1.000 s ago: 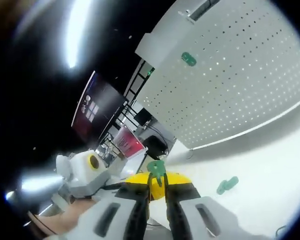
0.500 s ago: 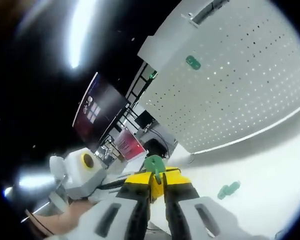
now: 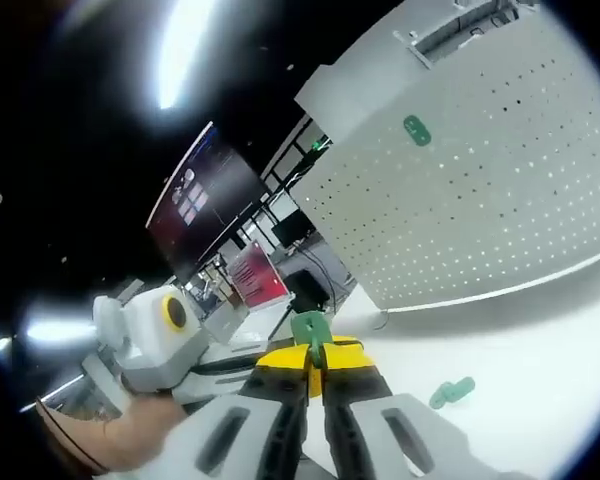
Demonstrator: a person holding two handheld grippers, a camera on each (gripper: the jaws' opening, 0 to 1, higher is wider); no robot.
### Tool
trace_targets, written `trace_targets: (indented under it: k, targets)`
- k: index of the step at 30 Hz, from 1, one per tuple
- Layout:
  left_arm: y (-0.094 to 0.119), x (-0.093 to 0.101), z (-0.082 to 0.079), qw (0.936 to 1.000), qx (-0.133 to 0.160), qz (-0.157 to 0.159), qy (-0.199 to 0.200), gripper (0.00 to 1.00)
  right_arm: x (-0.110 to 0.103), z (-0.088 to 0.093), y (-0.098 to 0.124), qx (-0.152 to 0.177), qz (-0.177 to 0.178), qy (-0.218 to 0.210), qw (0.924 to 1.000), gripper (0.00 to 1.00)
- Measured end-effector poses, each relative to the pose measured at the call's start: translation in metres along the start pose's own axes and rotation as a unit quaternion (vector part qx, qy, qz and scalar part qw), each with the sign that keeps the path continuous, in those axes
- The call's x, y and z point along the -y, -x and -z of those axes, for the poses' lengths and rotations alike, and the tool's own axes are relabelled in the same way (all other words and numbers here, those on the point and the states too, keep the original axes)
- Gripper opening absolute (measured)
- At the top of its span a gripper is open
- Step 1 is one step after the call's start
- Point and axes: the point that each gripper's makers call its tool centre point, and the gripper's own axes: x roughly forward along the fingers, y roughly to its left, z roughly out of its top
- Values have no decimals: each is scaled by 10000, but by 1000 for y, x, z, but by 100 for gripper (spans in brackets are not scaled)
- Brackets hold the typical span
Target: Insert the hook assembly into the mounting plate slot until the hook locks in place.
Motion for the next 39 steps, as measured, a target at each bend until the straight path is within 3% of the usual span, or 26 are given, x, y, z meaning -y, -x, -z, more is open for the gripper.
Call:
trace_targets:
  k: [4, 7, 8, 9, 12, 14, 19, 20, 22, 25, 30, 31, 37, 39]
  targets:
    - [2, -2, 5, 10000, -74, -47, -31, 4, 1, 5, -1, -162, -31, 207, 9997, 0]
    - [4, -3, 8, 9998, -37, -4, 208, 4, 0, 6, 0, -198, -50, 287, 9994, 0]
    - [4, -3, 9, 9998, -48, -4, 208, 4, -2, 5, 0, -169, -88, 301, 9994, 0]
    - [4, -3, 11, 9997, -90, -9, 224, 5, -7, -3, 1, 80, -197, 274, 9994, 0]
    - [4, -3, 17, 9997, -157, -5, 195, 5, -10, -6, 1, 28, -214, 356, 9991, 0]
    - [6, -2, 17, 9994, -53, 25, 329, 7, -9, -7, 0, 17, -211, 387, 9990, 0]
    - [9, -3, 17, 9977, 71, 132, 662, 22, -2, -17, 2, 55, -84, 740, 9972, 0]
    - [11, -3, 15, 9971, 146, 182, 726, 24, -1, -21, 4, 129, -57, 760, 9970, 0]
    - [13, -3, 11, 9959, 334, 220, 808, 32, 5, -32, 8, 289, 128, 1204, 9922, 0]
    - [19, -5, 7, 9944, 524, 213, 894, 45, 9, -44, 14, 441, 247, 1375, 9892, 0]
    - [19, -3, 12, 9945, 469, 248, 899, 61, 21, -55, 18, 524, 458, 1613, 9844, 0]
    - [19, -2, 12, 9945, 463, 260, 900, 64, 25, -65, 20, 756, 567, 1572, 9830, 0]
    - [19, 7, 9, 9927, 542, 405, 993, 81, 47, -84, 26, 1039, 1116, 1884, 9702, 0]
    - [18, 18, 5, 9916, 635, 557, 982, 85, 53, -91, 25, 1097, 1239, 2165, 9622, 0]
